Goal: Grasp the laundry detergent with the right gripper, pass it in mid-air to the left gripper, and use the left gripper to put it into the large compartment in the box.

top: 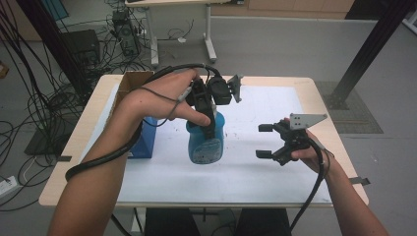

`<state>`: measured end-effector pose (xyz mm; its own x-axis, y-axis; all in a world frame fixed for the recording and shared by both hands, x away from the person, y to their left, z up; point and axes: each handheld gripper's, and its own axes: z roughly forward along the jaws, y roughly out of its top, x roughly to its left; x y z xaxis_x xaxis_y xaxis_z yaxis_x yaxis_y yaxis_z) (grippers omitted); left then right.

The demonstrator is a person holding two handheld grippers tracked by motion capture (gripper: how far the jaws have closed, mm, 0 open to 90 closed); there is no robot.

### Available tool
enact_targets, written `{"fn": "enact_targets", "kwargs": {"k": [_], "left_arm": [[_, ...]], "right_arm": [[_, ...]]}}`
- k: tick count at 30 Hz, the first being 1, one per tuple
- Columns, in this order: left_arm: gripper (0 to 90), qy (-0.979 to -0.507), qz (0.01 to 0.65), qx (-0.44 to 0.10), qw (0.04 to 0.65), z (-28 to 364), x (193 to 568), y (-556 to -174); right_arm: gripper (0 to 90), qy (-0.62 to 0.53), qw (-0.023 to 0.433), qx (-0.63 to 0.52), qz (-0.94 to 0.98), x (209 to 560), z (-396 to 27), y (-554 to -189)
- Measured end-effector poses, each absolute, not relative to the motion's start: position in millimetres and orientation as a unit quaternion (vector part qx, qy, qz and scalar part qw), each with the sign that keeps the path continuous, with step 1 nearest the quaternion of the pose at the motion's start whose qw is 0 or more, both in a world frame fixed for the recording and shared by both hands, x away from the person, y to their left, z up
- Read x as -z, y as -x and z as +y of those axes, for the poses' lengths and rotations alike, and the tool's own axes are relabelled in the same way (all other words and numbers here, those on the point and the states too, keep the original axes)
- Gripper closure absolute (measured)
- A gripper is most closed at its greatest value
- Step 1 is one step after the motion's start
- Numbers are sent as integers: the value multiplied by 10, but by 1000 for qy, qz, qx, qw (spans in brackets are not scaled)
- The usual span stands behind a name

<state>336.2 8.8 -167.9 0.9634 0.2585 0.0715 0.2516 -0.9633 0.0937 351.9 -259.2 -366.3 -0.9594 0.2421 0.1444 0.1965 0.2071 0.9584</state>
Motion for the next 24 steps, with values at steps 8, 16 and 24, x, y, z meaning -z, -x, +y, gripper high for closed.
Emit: {"fn": "enact_targets", "kwargs": {"k": [8,16,24], "left_arm": [[366,-988,138,-52,47,123,1642,-3379],[367,-984,155,-67,58,159,1487,-3460],[369,-978,184,-75,57,185,1215,-3606]], "right_arm": [[30,-143,19,-615,775,3687,-2612,-3524],[30,-144,18,-614,776,3706,-2593,-3525],[30,-145,19,-614,775,3713,-2574,-3533]]}}
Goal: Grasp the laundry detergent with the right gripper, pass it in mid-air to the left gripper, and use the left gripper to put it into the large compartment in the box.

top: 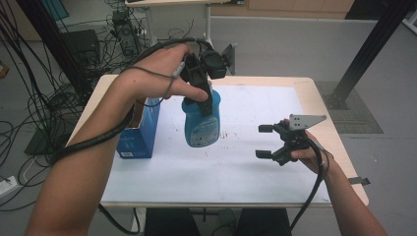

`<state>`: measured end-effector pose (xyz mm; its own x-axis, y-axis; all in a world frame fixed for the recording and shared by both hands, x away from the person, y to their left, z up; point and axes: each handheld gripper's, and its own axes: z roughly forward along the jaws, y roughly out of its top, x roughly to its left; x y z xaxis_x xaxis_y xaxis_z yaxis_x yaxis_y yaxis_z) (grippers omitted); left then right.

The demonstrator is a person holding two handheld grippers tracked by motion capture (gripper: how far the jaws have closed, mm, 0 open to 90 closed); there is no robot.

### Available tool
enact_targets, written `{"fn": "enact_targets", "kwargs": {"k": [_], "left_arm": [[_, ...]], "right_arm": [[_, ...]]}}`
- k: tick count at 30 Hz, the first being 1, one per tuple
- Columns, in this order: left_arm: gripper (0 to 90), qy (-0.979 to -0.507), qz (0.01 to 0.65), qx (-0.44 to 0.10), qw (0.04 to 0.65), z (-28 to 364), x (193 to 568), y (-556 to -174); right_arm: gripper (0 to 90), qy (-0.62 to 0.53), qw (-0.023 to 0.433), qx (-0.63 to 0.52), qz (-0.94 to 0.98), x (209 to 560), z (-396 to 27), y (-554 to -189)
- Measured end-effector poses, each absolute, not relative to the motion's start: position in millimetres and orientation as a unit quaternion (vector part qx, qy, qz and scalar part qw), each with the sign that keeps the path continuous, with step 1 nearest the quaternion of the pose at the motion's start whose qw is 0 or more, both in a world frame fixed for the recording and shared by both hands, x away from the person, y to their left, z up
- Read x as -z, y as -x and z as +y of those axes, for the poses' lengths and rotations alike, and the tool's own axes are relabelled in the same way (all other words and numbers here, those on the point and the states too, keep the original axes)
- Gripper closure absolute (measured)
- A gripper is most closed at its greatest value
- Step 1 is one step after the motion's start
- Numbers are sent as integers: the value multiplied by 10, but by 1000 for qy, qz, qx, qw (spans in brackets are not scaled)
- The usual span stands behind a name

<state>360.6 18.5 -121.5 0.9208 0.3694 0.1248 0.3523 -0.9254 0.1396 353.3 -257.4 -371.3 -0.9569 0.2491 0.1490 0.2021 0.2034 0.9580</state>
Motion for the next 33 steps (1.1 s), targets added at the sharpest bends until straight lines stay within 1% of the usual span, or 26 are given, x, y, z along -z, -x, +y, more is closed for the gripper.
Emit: {"fn": "enact_targets", "kwargs": {"k": [6,9,10,11,14,19,24,33], "left_arm": [[372,-971,218,-82,57,183,1046,-3676],[374,-964,247,-80,57,202,965,-3735],[374,-957,273,-82,61,222,923,-3768],[375,-957,273,-82,61,222,923,-3768],[376,-944,312,-88,61,265,841,-3825],[376,-930,350,-100,56,350,705,-3899],[376,-913,389,-106,60,480,555,-3960],[378,-879,455,-125,72,854,324,-4078]], "right_arm": [[30,-146,18,-615,774,3719,-2556,-3536],[30,-148,19,-615,774,3721,-2557,-3543],[31,-148,20,-615,774,3720,-2557,-3544],[31,-149,20,-615,774,3720,-2559,-3545],[31,-150,21,-614,775,3722,-2559,-3549],[39,-150,23,-615,774,3717,-2562,-3556],[37,-150,23,-616,773,3716,-2561,-3562],[30,-148,20,-616,773,3730,-2524,-3572]]}}
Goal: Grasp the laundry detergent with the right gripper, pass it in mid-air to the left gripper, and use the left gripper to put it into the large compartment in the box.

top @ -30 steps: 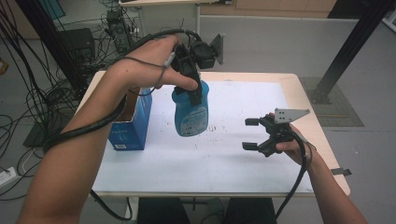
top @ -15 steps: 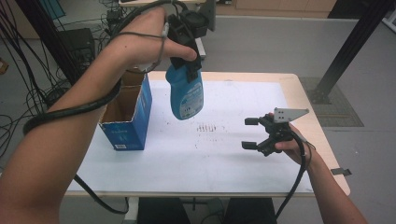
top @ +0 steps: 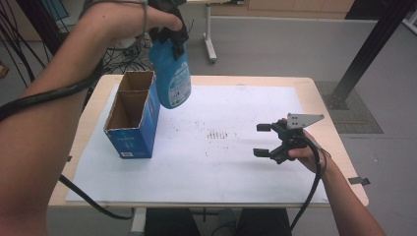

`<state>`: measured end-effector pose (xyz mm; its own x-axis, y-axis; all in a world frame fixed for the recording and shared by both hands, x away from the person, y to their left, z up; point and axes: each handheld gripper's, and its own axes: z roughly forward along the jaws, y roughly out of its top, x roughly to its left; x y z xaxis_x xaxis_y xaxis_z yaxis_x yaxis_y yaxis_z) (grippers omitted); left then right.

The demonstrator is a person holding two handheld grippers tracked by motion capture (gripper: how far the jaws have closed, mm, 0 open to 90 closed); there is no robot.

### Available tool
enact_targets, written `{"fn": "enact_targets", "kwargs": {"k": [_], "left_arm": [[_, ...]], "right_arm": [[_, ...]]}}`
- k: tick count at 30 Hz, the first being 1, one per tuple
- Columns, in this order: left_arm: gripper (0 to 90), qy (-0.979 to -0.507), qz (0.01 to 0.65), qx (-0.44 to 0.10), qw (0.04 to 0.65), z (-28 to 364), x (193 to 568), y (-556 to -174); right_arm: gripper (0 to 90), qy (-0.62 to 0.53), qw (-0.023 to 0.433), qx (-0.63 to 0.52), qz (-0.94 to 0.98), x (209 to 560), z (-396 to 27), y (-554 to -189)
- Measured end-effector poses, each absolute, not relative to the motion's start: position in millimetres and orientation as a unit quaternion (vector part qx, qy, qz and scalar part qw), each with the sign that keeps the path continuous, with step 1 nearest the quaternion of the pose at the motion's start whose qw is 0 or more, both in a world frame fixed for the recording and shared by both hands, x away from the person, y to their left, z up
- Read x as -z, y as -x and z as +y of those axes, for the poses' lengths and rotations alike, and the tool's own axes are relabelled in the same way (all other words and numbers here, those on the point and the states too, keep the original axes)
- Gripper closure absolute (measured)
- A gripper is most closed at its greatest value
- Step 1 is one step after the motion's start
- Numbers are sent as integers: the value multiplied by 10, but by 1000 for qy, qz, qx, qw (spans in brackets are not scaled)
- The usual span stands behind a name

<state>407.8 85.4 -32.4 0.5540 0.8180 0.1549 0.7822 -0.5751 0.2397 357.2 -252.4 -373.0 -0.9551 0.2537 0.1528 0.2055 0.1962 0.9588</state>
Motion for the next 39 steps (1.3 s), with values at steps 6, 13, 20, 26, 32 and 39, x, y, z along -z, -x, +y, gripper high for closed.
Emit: {"fn": "enact_targets", "kwargs": {"k": [6,13,20,26,32,39], "left_arm": [[378,-858,491,-133,70,1105,276,-4141],[379,-836,527,-140,69,1377,216,-4192],[380,-813,561,-135,73,1632,217,-4251],[380,-793,590,-137,68,1789,287,-4322],[380,-779,610,-132,61,1908,390,-4378],[380,-771,623,-120,45,2000,569,-4439]], "right_arm": [[27,-151,21,-618,771,3738,-2504,-3582],[28,-153,21,-615,773,3748,-2503,-3579],[28,-155,25,-615,773,3747,-2503,-3583],[28,-156,23,-611,776,3762,-2479,-3587],[28,-156,23,-610,777,3762,-2472,-3590],[28,-157,23,-609,777,3768,-2460,-3590]]}}
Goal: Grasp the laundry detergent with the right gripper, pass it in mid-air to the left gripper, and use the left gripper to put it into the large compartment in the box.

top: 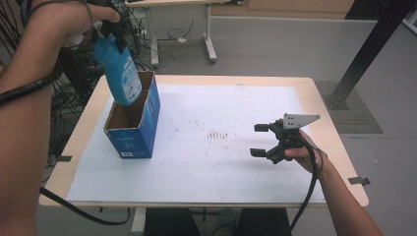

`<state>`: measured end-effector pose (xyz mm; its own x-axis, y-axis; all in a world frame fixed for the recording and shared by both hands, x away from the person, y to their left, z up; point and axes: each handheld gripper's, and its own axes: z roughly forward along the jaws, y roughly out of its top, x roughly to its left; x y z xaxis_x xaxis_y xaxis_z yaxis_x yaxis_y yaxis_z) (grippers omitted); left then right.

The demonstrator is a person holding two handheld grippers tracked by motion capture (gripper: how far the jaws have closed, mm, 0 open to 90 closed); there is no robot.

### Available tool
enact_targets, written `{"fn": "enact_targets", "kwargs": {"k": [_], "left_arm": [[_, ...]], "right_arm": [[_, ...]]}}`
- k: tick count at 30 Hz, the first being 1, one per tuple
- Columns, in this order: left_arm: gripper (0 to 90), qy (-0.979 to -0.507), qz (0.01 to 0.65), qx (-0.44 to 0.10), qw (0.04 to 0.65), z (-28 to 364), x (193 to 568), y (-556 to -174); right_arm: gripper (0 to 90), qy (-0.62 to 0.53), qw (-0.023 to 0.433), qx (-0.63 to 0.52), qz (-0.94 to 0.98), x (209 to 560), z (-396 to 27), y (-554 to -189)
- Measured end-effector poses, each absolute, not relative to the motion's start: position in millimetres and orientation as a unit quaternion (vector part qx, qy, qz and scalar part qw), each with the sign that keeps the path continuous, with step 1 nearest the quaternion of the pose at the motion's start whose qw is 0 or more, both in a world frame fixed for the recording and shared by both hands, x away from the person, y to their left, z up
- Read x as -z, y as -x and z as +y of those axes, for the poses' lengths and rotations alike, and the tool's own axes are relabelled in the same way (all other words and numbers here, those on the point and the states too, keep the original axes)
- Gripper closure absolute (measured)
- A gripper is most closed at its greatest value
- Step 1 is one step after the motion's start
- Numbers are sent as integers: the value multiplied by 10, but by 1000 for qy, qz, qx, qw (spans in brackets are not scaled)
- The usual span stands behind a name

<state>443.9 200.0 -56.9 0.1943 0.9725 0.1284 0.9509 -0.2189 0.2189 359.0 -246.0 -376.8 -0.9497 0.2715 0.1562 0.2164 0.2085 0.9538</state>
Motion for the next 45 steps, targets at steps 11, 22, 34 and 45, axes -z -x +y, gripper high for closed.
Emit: {"fn": "enact_targets", "kwargs": {"k": [11,22,34,45], "left_arm": [[380,-770,628,-109,22,2013,820,-4515],[381,-772,629,-88,4,2033,1085,-4585],[381,-772,632,-70,-16,2069,1374,-4643],[381,-767,638,-58,-28,2131,1582,-4684]], "right_arm": [[28,-157,21,-607,779,3778,-2439,-3584],[28,-157,22,-606,779,3779,-2453,-3579],[28,-159,23,-608,778,3784,-2466,-3578],[28,-159,23,-608,778,3786,-2466,-3573]]}}
